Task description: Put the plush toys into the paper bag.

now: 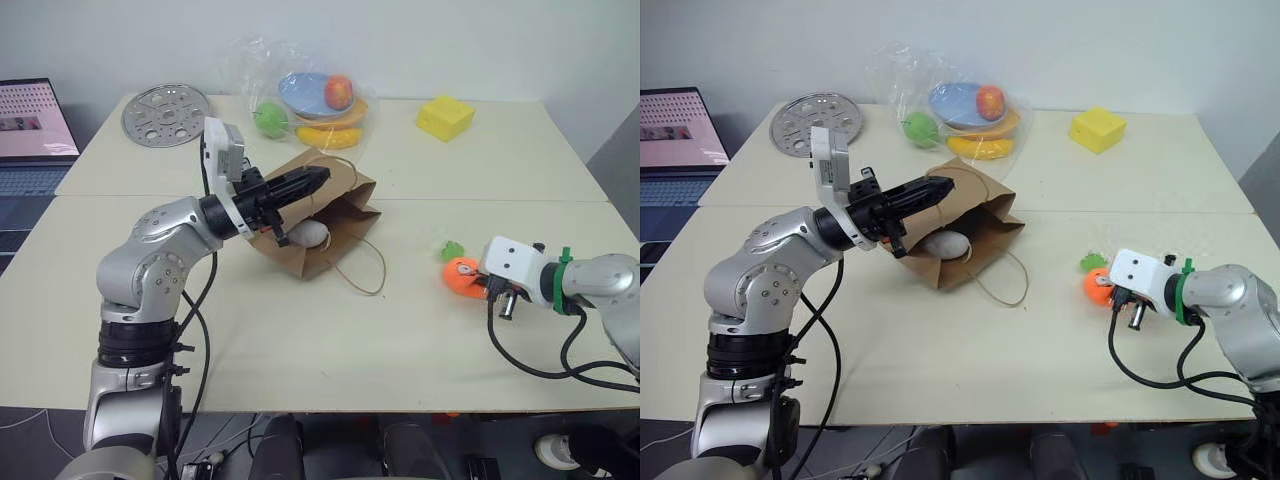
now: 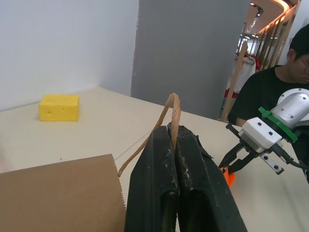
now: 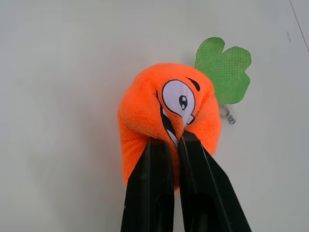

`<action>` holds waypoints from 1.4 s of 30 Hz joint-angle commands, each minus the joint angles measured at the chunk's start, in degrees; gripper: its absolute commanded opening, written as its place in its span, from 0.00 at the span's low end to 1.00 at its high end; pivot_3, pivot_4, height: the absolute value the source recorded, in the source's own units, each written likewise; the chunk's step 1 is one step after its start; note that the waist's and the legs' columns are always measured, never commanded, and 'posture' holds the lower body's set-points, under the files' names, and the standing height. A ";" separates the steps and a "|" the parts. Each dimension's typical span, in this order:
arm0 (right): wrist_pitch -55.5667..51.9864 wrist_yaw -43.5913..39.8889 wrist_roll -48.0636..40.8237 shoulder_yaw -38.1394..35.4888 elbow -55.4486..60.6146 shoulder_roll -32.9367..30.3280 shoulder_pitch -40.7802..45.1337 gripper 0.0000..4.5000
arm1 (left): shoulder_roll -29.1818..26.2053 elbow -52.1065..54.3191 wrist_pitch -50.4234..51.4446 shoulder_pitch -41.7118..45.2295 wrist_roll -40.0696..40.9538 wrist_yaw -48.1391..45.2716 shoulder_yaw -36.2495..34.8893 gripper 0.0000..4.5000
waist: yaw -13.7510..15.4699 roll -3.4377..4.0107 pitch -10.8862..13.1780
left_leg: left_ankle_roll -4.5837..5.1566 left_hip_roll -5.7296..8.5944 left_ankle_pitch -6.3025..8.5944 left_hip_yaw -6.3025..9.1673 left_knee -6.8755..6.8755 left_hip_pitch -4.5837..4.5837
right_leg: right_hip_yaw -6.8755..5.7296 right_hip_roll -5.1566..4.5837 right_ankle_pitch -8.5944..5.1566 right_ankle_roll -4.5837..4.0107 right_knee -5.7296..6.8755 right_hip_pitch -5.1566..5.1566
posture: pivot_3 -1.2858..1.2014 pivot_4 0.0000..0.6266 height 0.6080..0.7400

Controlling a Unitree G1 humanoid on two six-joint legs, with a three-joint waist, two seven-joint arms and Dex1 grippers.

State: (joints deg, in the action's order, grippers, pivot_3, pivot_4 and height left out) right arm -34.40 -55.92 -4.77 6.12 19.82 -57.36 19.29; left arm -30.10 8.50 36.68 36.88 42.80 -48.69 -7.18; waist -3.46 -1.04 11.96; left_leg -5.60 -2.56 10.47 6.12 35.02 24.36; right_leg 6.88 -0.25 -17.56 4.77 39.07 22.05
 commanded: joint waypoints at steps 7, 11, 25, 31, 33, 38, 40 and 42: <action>-12.58 -0.23 -14.10 0.16 9.59 9.00 16.50 0.01 | -1.59 1.63 3.95 2.11 7.32 -1.04 -4.75 0.00 | 0.19 -0.03 -0.02 | 0.00 -0.02 0.00 0.16 -0.03 0.00 | -0.16 0.01 0.00 -0.01 -0.02 -0.05 | 0.52 0.24 1.00; -8.44 3.78 -8.02 7.93 2.63 15.45 21.12 0.01 | -1.08 2.48 4.33 2.17 8.32 -0.44 -4.68 0.00 | 0.41 -0.04 -0.02 | -0.01 0.00 0.00 0.15 -0.02 0.04 | -0.15 -0.01 0.01 -0.01 -0.03 -0.03 | 0.52 0.24 1.00; 5.97 19.85 9.82 17.41 -20.35 36.11 32.59 0.13 | -0.30 5.59 5.47 0.40 10.19 0.01 -3.52 0.00 | 0.32 -0.04 -0.02 | -0.02 -0.02 0.00 0.24 -0.13 0.14 | -0.27 -0.02 0.02 -0.04 0.04 0.12 | 0.52 0.24 1.00; 6.58 18.71 11.91 16.90 -18.27 35.79 31.15 0.59 | 0.05 4.70 4.68 0.58 9.30 0.60 -3.42 0.00 | 0.22 -0.04 -0.02 | -0.02 -0.02 0.00 0.24 -0.12 0.14 | -0.27 -0.02 0.03 -0.04 0.07 0.12 | 0.52 0.24 1.00; 4.97 16.33 10.46 16.02 -15.38 34.57 30.66 0.75 | 0.11 4.20 4.39 0.68 8.83 0.82 -3.37 0.00 | 0.22 -0.04 -0.02 | -0.02 -0.02 0.00 0.24 -0.11 0.14 | -0.27 -0.02 0.03 -0.05 0.08 0.13 | 0.52 0.24 1.00; -0.39 10.32 4.95 12.15 -6.58 30.94 29.50 0.90 | 0.83 2.70 3.28 1.63 7.57 1.82 -3.22 0.00 | 0.29 -0.04 -0.01 | -0.02 -0.02 0.00 0.27 -0.12 0.14 | -0.30 -0.02 0.03 -0.05 0.08 0.12 | 0.52 0.24 1.00; -2.95 6.83 1.57 10.28 -2.69 28.47 28.62 0.90 | 0.99 2.18 2.94 2.04 7.21 1.89 -3.08 0.00 | 0.30 -0.04 -0.01 | -0.02 -0.01 0.00 0.28 -0.11 0.14 | -0.30 -0.02 0.03 -0.05 0.08 0.11 | 0.52 0.24 1.00; -4.40 5.00 -0.53 9.20 -0.41 26.78 28.05 0.90 | 1.04 1.93 2.80 2.23 7.06 1.80 -3.00 0.00 | 0.27 -0.04 -0.02 | -0.02 0.00 0.00 0.28 -0.11 0.14 | -0.30 -0.02 0.03 -0.05 0.07 0.10 | 0.52 0.24 1.00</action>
State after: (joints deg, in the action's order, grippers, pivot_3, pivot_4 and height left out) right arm -37.74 -49.07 -2.98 17.64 15.70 -29.79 47.58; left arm -29.07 9.66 40.71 37.60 50.03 -46.84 -9.72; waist -3.19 -1.07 11.95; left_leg -5.62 -2.57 10.48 6.40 34.92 24.50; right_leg 6.58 -0.27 -17.53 4.72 39.14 22.14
